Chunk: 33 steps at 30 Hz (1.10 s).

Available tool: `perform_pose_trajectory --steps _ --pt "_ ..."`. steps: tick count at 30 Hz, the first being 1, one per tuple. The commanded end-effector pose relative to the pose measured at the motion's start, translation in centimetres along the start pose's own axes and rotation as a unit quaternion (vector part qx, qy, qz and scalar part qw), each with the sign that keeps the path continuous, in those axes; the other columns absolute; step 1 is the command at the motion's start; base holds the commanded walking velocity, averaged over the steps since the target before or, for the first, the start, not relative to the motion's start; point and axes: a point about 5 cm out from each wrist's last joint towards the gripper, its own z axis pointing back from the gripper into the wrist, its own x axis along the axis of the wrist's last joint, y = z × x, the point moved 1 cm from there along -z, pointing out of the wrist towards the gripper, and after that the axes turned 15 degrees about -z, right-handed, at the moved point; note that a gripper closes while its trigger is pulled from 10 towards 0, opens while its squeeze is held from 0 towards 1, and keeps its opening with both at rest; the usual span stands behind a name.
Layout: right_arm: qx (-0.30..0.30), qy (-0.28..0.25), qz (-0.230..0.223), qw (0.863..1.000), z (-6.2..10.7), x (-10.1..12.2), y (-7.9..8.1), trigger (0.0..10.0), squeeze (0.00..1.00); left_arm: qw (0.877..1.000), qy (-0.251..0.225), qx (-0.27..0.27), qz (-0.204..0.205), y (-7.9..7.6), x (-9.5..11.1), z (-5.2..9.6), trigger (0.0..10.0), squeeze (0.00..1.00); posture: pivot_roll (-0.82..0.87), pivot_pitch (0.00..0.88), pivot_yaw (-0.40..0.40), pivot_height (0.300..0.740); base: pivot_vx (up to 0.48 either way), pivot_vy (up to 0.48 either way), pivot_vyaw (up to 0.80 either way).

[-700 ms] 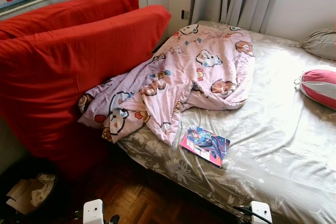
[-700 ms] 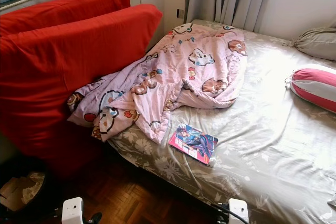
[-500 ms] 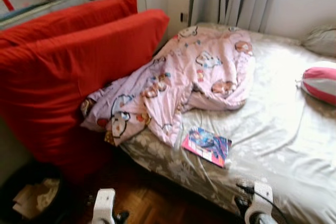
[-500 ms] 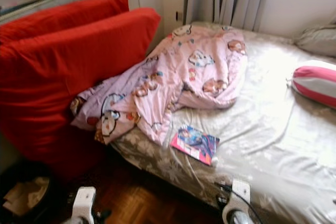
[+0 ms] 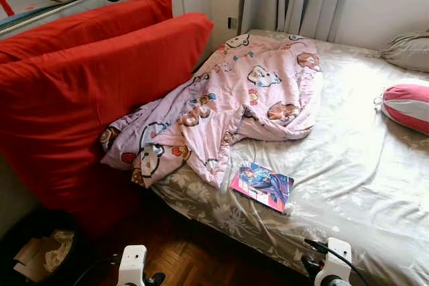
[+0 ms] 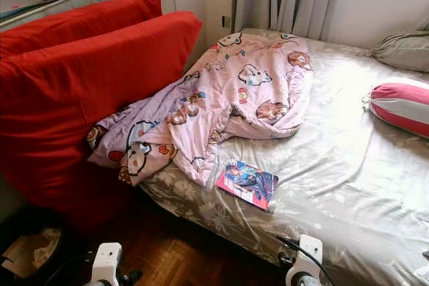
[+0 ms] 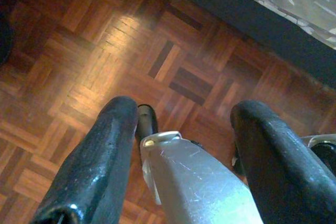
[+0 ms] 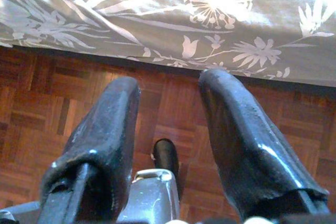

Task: Clean up the room

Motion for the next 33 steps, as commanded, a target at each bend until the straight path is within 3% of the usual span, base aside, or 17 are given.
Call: perform_pose_trajectory --steps 1,14,18,33 --pt "0.003 0.0 -0.005 1.0 -0.08 0.06 0.33 10.0 0.0 1.0 0.004 0.003 0.004 0.25 -0.18 0.07 10.0 0.0 -0.04 0.0 0.0 0.74 0.0 0.0 0.0" --pt "0.02 -0.003 0.037 0.999 -0.14 0.53 0.63 10.0 0.0 1.0 0.002 -0.003 0.0 0.28 0.01 0.04 10.0 0.0 -0.04 0.0 0.0 0.74 0.08 0.0 0.14" --pt "0.017 -0.006 0.011 1.0 -0.14 0.44 0.63 10.0 0.0 1.0 0.001 -0.002 0.0 0.3 0.05 0.04 10.0 0.0 -0.03 0.0 0.0 0.74 0.278 0.0 0.2" --pt "-0.001 -0.011 0.017 1.0 -0.17 0.58 0.47 10.0 0.0 1.0 0.001 -0.003 -0.003 0.39 0.19 0.03 10.0 0.0 -0.03 0.0 0.002 0.74 0.3 0.0 0.0"
